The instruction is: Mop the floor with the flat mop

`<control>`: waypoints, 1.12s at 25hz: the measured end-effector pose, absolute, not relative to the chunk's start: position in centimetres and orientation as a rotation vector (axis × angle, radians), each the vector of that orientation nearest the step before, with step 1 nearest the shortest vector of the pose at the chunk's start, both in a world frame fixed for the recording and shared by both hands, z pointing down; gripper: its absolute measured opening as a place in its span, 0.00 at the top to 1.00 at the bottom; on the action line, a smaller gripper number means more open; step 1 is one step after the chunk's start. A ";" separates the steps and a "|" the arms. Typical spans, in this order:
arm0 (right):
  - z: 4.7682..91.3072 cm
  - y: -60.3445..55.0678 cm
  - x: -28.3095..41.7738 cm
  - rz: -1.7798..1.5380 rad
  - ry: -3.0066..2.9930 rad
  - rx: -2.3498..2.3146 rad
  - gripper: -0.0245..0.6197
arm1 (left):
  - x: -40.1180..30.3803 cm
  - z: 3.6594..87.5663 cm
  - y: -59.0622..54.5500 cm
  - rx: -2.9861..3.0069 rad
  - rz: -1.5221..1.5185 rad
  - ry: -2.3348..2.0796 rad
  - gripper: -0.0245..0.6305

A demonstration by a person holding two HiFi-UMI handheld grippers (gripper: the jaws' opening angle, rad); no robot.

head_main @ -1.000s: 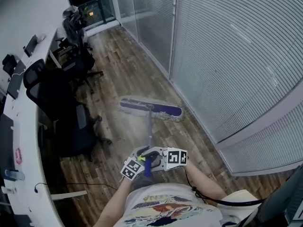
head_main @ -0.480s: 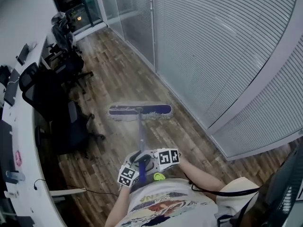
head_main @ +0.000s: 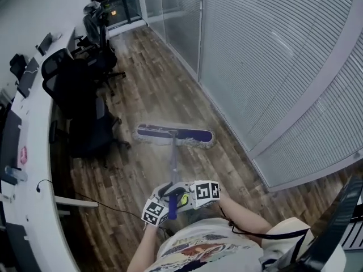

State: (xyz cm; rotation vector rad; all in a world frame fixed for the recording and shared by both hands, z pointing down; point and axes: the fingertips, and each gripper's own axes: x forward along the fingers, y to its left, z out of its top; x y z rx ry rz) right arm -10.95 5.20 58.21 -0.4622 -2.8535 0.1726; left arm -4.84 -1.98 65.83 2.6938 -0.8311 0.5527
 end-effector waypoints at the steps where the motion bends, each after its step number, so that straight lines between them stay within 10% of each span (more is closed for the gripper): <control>1: 58.1 7.3 -11.0 0.175 -2.849 -0.486 0.57 | -5.1 65.8 0.0 2.685 0.547 -0.847 0.61; 28: 59.3 22.5 -8.4 0.185 -2.812 -0.619 0.56 | -2.8 67.1 14.8 2.663 0.551 -0.923 0.61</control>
